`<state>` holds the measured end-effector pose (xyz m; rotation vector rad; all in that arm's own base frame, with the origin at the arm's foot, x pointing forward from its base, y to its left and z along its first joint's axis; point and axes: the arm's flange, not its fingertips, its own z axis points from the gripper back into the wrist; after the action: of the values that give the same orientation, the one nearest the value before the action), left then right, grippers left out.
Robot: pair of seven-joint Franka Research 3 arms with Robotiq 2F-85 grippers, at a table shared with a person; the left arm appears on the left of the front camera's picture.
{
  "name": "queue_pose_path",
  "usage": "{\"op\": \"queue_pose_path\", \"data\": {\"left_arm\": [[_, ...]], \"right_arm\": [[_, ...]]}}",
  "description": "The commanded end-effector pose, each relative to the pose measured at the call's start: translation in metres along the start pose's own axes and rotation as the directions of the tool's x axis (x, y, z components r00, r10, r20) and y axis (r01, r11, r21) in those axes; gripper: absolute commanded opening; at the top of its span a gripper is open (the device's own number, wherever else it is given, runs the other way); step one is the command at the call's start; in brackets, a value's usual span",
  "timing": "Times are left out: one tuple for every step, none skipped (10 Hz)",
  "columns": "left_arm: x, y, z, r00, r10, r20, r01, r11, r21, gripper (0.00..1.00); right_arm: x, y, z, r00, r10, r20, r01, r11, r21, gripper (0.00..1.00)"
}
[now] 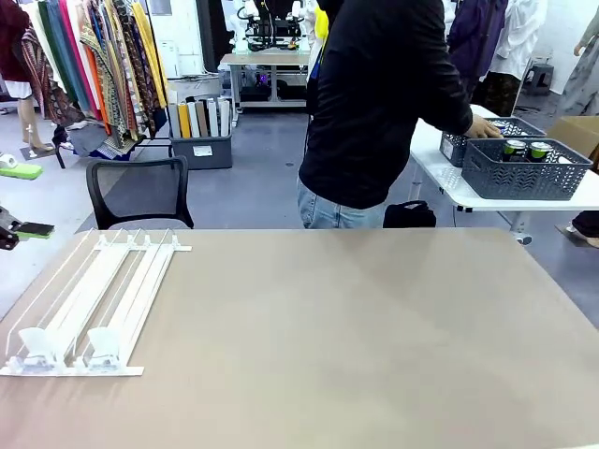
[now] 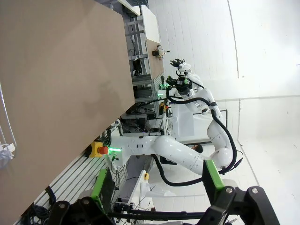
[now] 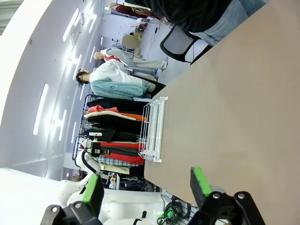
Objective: Retrieve and store the cans from the dispenser.
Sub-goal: Pick up one can from the Automatic Can Dispenser and place it in the middle of the table.
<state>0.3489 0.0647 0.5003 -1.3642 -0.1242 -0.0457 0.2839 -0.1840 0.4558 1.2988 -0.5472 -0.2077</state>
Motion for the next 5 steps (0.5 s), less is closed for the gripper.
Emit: {"op": "queue_pose_path", "data": {"left_arm": [[0.0,-0.0026,-0.0003,1.0,0.0,0.01,0.0,1.0,-0.015,1.0],[0.0,-0.0026,-0.0003,1.0,0.0,0.01,0.0,1.0,-0.015,1.0],[0.0,-0.0026,-0.0003,1.0,0.0,0.01,0.0,1.0,-0.015,1.0],[0.0,-0.0026,-0.0003,1.0,0.0,0.01,0.0,1.0,-0.015,1.0],[0.0,-0.0026,-0.0003,1.0,0.0,0.01,0.0,1.0,-0.015,1.0]], "right_arm": [[0.0036,0.0033,-0.001,1.0,0.011,0.016,-0.011,1.0,0.026,1.0],[0.0036,0.0033,-0.001,1.0,0.011,0.016,-0.011,1.0,0.026,1.0],[0.0036,0.0033,-0.001,1.0,0.011,0.016,-0.011,1.0,0.026,1.0],[0.0036,0.0033,-0.001,1.0,0.011,0.016,-0.011,1.0,0.026,1.0],[0.0036,0.0033,-0.001,1.0,0.011,0.016,-0.011,1.0,0.026,1.0]]}}
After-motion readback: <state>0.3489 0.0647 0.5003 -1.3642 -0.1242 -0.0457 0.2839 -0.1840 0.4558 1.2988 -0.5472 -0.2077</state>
